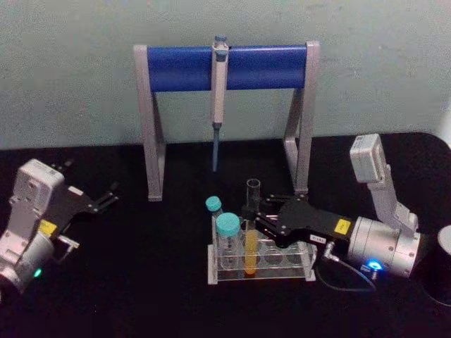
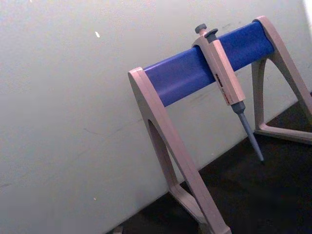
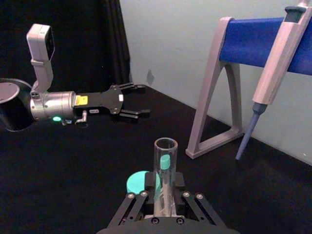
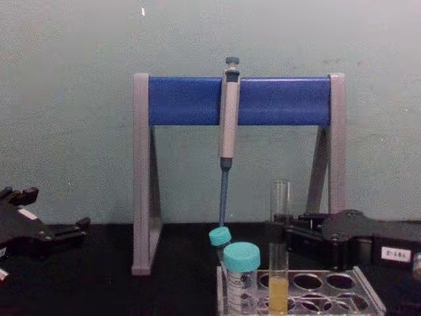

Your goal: Pick up the test tube from the test tube rack, shake it, then place it back into the test tube rack.

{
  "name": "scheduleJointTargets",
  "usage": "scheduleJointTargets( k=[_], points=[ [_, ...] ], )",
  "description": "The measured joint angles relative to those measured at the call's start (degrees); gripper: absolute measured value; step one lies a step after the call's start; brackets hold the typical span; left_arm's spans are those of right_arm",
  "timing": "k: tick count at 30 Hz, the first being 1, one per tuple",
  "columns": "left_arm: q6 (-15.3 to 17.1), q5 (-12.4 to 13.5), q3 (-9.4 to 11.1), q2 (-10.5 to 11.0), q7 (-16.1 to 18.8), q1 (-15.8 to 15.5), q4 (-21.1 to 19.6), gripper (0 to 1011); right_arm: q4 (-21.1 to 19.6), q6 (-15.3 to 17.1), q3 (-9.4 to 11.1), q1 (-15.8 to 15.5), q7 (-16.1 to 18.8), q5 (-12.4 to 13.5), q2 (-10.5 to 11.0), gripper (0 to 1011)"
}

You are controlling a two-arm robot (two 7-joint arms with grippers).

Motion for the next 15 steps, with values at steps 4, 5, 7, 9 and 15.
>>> scheduleJointTargets(
  k=[4,5,7,9,15],
  points=[
    [0.00,0.00,0.00,0.00,0.00,0.00,0.00,1001,0.01,0.06,-0.01,0.01,0.04,-0.04,0.02,281],
    [0.00,0.00,0.00,0.00,0.00,0.00,0.00,1001,0.01,0.06,-0.01,0.01,0.05,-0.04,0.02,307],
    [0.00,0.00,0.00,0.00,0.00,0.00,0.00,1001,0.01,0.06,-0.02,0.02,0.08,-0.04,0.01,385],
    [0.00,0.00,0.00,0.00,0.00,0.00,0.00,1001,0.01,0.06,-0.02,0.03,0.10,-0.04,0.01,444],
    [0.00,0.00,0.00,0.00,0.00,0.00,0.00,1001,0.01,0.06,-0.02,0.04,0.13,-0.04,0.02,605]
  ],
)
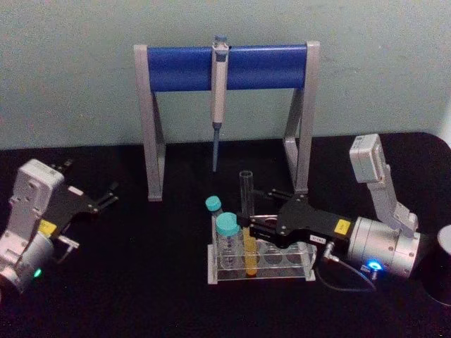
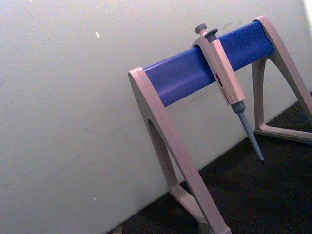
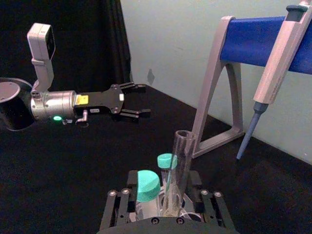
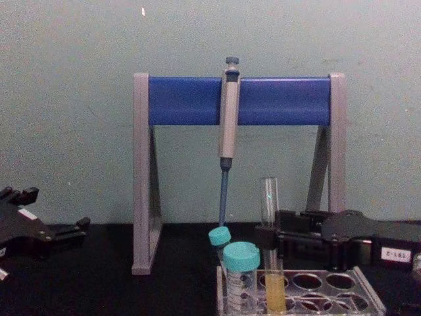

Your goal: Pick up the test tube from the test tube rack, shake it, then place it back into the test tube rack.

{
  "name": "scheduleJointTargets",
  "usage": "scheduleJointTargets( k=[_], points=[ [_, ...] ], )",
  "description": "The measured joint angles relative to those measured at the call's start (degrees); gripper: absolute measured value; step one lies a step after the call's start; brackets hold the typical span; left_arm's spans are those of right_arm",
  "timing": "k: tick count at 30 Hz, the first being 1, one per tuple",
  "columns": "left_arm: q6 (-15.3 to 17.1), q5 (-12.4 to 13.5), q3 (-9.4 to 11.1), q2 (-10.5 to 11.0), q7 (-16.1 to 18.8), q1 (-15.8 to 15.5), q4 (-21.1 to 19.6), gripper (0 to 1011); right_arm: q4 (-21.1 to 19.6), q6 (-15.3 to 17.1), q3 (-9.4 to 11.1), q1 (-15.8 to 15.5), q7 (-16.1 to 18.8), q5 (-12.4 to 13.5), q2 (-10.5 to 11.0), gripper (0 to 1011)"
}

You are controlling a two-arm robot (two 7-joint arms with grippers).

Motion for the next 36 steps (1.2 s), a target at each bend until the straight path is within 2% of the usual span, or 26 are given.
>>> scheduleJointTargets(
  k=[1,5,14,26,33,35,36],
  points=[
    [0.00,0.00,0.00,0.00,0.00,0.00,0.00,1001,0.00,0.00,0.00,0.01,0.01,0.00,0.00,664],
    [0.00,0.00,0.00,0.00,0.00,0.00,0.00,1001,0.00,-0.01,0.00,0.03,0.02,0.02,0.00,788],
    [0.00,0.00,0.00,0.00,0.00,0.00,0.00,1001,0.00,-0.04,0.00,0.04,0.07,0.06,-0.01,1000],
    [0.00,0.00,0.00,0.00,0.00,0.00,0.00,1001,-1.32,-0.42,0.65,0.30,0.45,0.27,0.29,1000],
    [0.00,0.00,0.00,0.00,0.00,0.00,0.00,1001,-6.76,-3.04,4.05,-0.72,-1.98,0.54,1.80,1000],
    [0.00,0.00,0.00,0.00,0.00,0.00,0.00,1001,-8.97,-4.39,5.95,-1.87,-4.18,0.49,2.18,1000],
    [0.00,0.00,0.00,0.00,0.00,0.01,0.00,1001,-10.48,-5.30,7.41,-3.01,-6.50,0.19,2.28,1000]
  ],
)
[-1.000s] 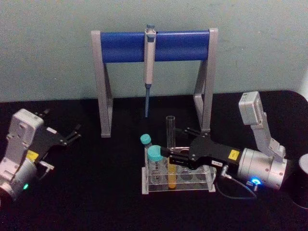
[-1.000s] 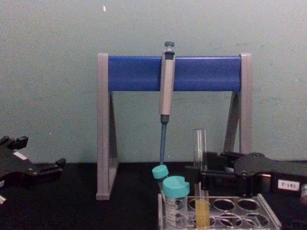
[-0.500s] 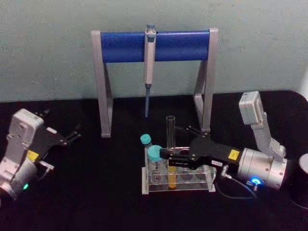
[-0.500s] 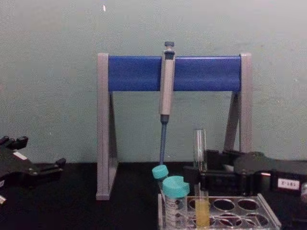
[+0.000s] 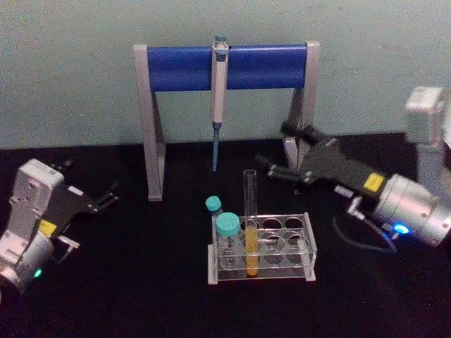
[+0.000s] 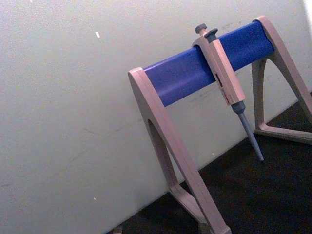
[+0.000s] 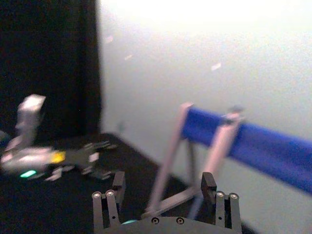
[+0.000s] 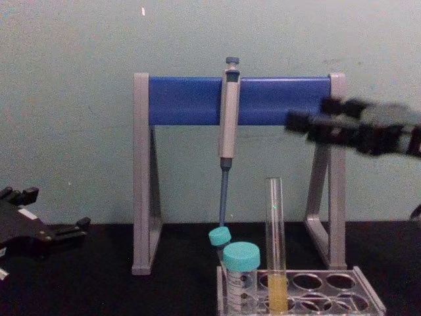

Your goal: Pick up the test tube from the test tube rack, shake it, then place it back into the test tube rack.

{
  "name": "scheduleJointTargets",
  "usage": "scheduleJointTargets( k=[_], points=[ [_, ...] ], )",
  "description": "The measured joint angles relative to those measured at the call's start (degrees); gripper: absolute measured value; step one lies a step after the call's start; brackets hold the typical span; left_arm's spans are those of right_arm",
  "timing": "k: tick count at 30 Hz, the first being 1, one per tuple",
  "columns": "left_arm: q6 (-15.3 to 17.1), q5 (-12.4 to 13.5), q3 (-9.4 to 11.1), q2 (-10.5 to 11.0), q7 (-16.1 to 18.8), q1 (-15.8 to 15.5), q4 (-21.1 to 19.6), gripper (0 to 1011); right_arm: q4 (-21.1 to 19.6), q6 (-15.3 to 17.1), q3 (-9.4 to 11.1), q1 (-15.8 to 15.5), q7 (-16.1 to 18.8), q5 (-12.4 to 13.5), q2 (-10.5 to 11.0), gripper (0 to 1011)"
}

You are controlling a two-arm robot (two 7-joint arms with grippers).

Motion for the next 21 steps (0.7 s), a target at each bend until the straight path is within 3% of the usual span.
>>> scheduleJointTargets(
  k=[4,9,13,16,21],
  points=[
    [0.00,0.00,0.00,0.00,0.00,0.00,0.00,1001,-2.52,-0.69,2.86,-2.75,-5.82,-1.61,-0.06,1000],
    [0.00,0.00,0.00,0.00,0.00,0.00,0.00,1002,-4.22,0.65,6.69,-7.96,-18.06,-5.70,-1.58,1000],
    [0.00,0.00,0.00,0.00,0.00,0.00,0.00,1001,-3.51,1.59,7.63,-9.92,-22.53,-7.55,-2.82,1000],
    [0.00,0.00,0.00,0.00,0.00,0.00,0.00,1001,-1.94,2.73,8.11,-11.88,-27.44,-10.30,-4.46,1000],
    [0.00,0.00,0.00,0.00,0.00,0.00,0.00,1001,0.01,5.11,8.13,-13.23,-30.50,-12.12,-5.86,1000]
  ],
)
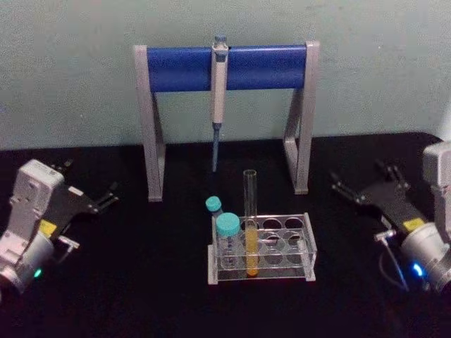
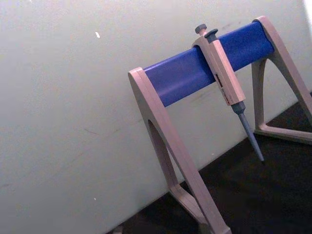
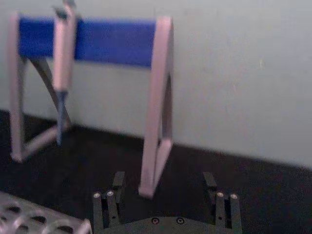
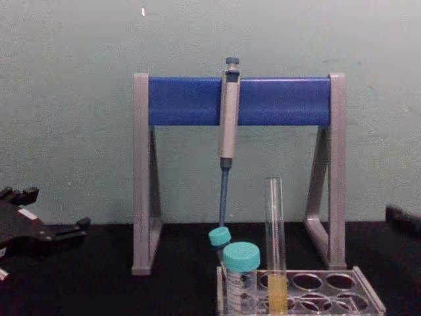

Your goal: Pick up the test tube from the test tube rack, shake it, then place it back into the test tube rack.

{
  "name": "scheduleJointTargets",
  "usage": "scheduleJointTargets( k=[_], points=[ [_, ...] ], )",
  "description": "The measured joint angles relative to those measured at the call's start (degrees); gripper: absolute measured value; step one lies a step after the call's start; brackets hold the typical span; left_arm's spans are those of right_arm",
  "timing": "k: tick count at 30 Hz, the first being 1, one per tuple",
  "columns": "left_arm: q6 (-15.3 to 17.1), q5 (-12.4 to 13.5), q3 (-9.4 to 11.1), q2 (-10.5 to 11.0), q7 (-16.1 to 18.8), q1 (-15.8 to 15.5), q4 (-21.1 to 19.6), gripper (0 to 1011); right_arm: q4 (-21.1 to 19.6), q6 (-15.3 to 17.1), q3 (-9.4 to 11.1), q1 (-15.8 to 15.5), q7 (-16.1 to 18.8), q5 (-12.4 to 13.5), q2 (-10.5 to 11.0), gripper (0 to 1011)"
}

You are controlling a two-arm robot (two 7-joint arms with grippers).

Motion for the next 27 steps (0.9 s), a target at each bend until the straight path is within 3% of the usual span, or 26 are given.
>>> scheduleJointTargets(
  k=[9,27],
  points=[
    [0.00,0.00,0.00,0.00,0.00,0.00,0.00,1001,2.47,4.71,-0.10,-1.23,-0.54,-0.81,-1.65,1000],
    [0.00,0.00,0.00,0.00,0.00,0.00,0.00,1001,3.72,6.43,-0.03,-1.21,1.69,-1.28,-2.74,1000]
  ],
)
